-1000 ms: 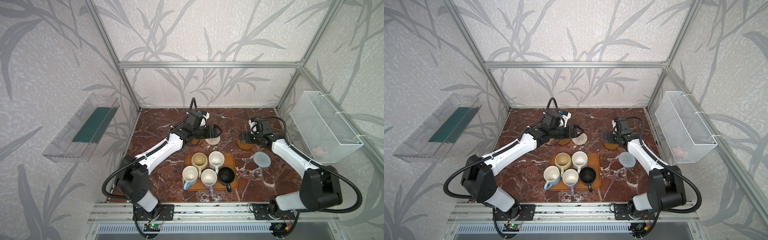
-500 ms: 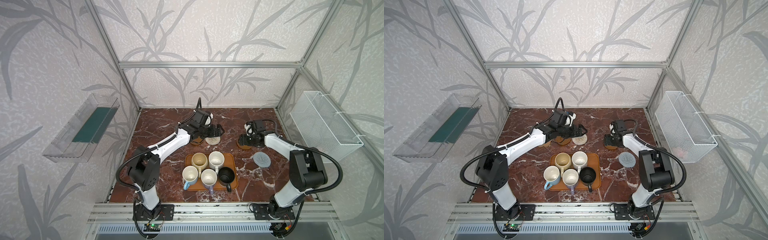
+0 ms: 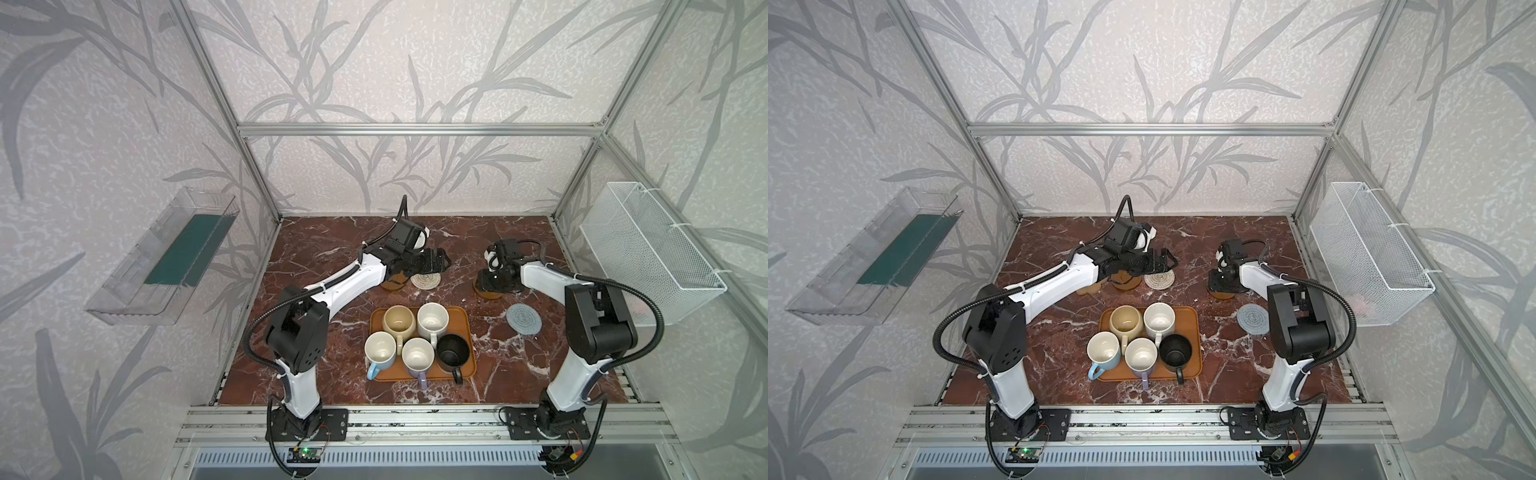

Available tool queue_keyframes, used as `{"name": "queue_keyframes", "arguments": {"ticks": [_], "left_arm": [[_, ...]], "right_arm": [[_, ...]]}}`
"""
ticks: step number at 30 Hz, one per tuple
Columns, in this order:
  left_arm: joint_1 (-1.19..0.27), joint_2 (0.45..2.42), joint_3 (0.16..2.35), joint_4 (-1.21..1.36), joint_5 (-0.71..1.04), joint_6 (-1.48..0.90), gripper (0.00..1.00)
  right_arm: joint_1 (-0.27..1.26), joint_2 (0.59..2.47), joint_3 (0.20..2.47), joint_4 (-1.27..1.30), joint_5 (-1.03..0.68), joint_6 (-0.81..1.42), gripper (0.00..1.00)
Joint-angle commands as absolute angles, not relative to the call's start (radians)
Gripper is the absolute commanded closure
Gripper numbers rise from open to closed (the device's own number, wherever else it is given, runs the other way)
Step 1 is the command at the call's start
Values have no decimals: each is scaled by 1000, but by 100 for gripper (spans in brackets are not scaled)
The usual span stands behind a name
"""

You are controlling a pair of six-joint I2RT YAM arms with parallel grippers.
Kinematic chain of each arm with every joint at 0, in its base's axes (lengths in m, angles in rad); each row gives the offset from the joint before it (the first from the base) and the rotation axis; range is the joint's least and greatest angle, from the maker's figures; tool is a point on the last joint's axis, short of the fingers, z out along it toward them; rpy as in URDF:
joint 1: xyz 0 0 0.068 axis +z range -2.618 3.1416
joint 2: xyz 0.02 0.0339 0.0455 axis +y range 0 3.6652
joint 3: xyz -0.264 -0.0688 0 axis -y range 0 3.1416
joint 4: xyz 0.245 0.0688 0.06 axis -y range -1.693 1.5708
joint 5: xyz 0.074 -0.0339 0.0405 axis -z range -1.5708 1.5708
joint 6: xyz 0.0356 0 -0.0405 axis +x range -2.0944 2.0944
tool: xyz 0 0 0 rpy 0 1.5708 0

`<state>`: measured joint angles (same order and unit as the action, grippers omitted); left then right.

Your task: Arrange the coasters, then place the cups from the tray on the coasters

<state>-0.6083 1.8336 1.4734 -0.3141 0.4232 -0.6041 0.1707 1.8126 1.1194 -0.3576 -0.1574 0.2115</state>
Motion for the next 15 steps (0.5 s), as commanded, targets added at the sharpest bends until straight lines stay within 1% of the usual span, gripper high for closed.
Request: {"name": "queue_keyframes", "arguments": {"ticks": [1,9,15], "left_arm": [[-616,1853,1526,-347,451,-575,3],[-616,1862,1539,-364,446,-562,4],[-615,1864,1538,-365,443,-568,4]], "right_arm": [[167,1827,1152,-394,-148,197,50],[167,1861,1183,-404,-186,196,55],[166,1884,1201,-433,-206,207,55]]}}
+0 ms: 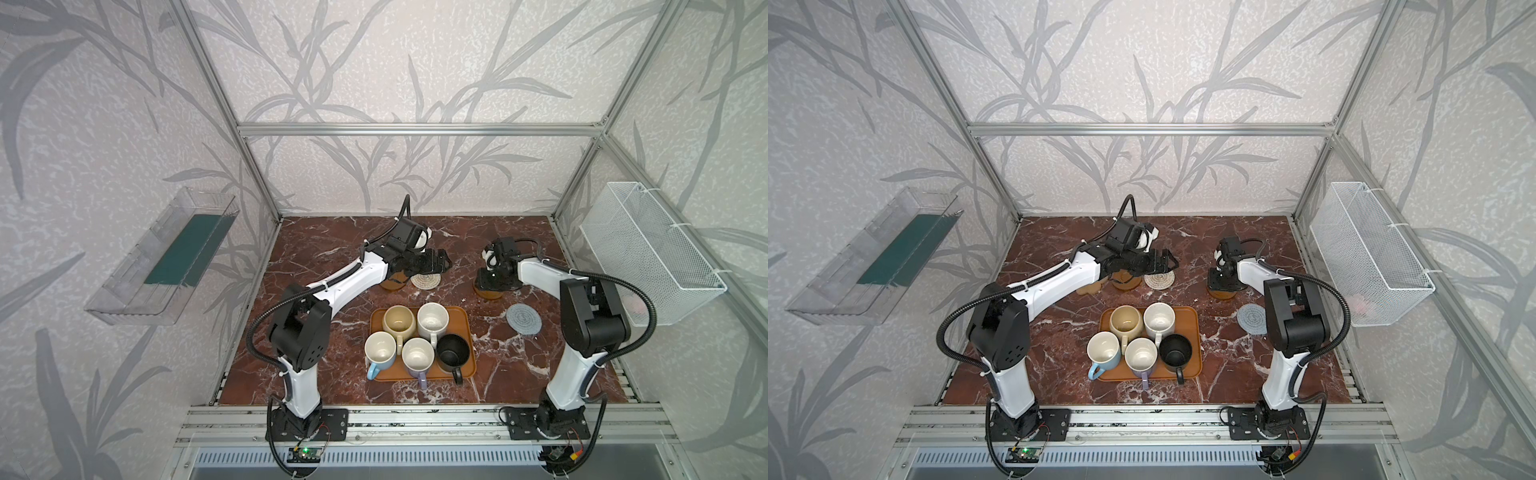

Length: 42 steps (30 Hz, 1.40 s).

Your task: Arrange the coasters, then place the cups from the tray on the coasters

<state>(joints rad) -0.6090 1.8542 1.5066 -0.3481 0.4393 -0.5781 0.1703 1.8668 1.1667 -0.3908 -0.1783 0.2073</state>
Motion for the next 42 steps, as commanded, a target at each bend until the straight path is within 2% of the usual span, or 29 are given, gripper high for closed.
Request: {"name": "queue_keyframes", "arguments": {"ticks": [1,16,30,42], "left_arm": [[-615,1862,1537,-365,442,-570,4],[-615,1863,1525,-352,434,-580,5],[-614,1851,1503,-363,402,-570,5],[-612,1832,1485,-375,389,-560,6]], "right_arm": [[167,1887,1203,-434,-213,208,55],[188,1959,1247,-439,-294,213,59],[302,2070,1381,-463,-288,238,61],[328,2154,1489,-483,-293,255,63]]}}
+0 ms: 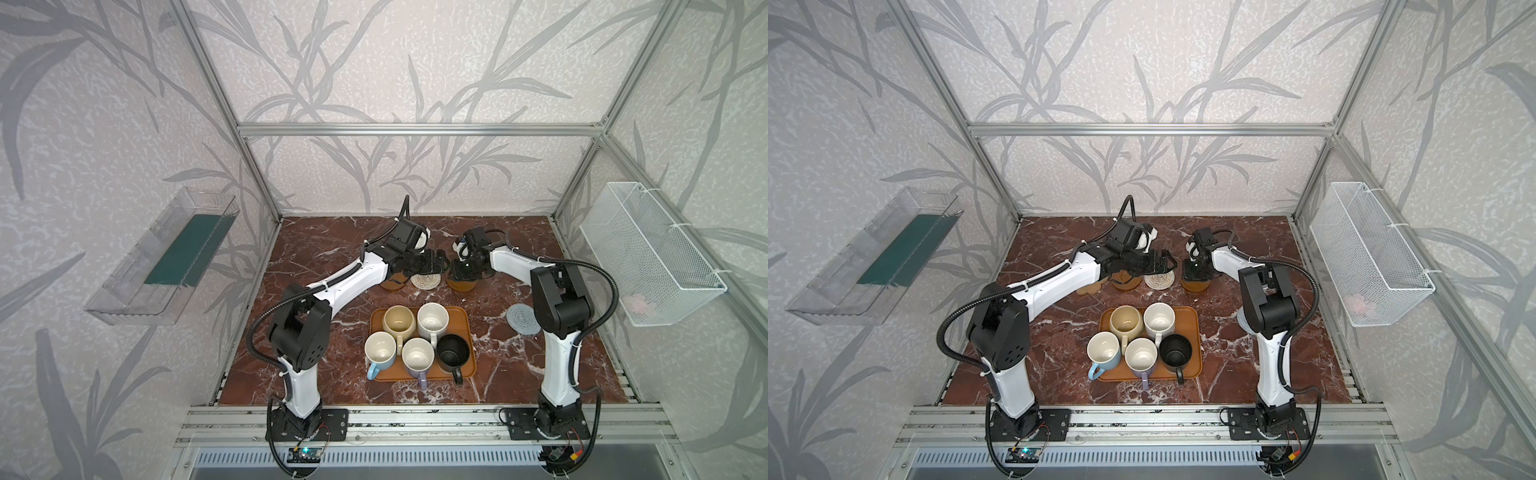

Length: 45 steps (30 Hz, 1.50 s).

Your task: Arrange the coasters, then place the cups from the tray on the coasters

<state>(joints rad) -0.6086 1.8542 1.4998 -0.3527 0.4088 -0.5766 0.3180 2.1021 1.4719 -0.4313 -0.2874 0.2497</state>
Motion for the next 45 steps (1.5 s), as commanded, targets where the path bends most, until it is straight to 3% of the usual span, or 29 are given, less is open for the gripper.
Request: {"name": "queue_keyframes", "arguments": {"ticks": [1,31,45], "left_arm": [[-613,1829,1483,-378,387,-560,6],[-613,1781,1446,-358,377,-574,6],[-613,1772,1431,-348,370,-583,6]], "right_arm": [[330,2159,1496,-489,-287,251,63],[366,2071,1420,-496,-270,288,65],[364,2067,1458,-529,-170,282,63]]}}
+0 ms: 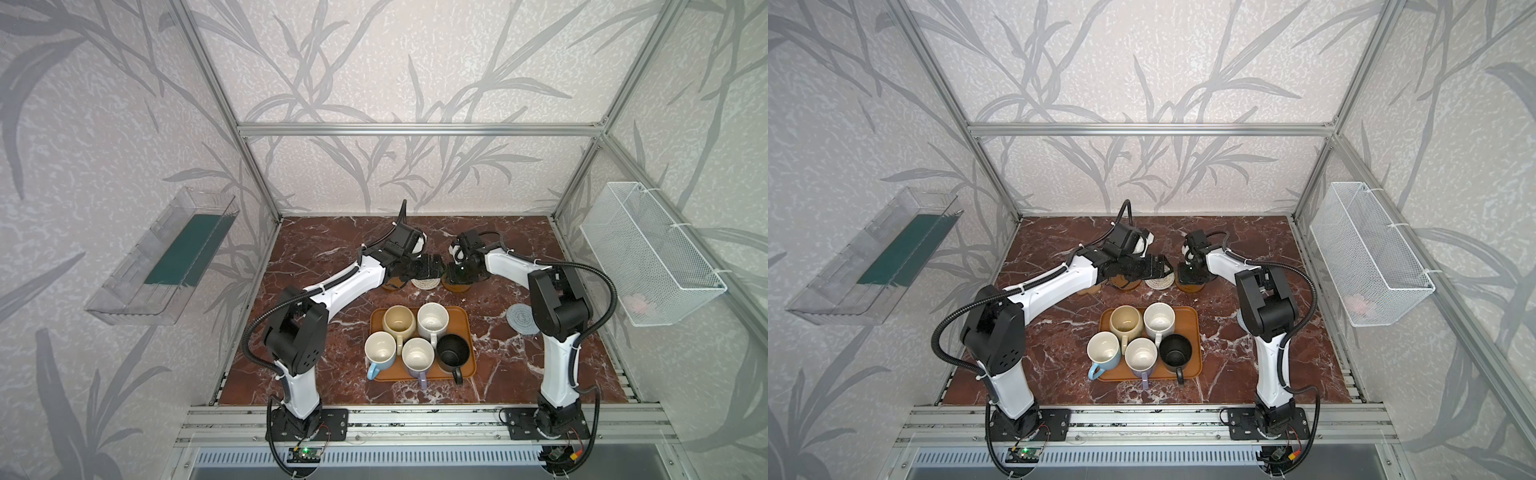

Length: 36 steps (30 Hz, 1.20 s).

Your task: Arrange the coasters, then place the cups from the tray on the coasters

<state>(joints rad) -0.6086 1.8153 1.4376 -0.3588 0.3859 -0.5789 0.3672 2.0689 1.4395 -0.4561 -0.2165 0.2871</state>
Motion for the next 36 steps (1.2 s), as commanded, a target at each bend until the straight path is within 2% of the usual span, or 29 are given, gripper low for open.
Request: {"name": "queue_keyframes", "arguments": {"ticks": [1,15,27,36], "left_arm": [[-613,1770,1430,-347,370,-585,6],[-615,1762,1414,-334,368,-594,6],[-614,1767,1417,-329,368,-598,6],[-614,1757,1435,-322,367,-597,6]], "right_arm": [[359,2074,1464,-534,-177,278,63],[321,2044,1416,-527,-166,281,64],[319,2056,1430,-506,-223,269,64],[326,1966,1457,-465,-235,252,61]]}}
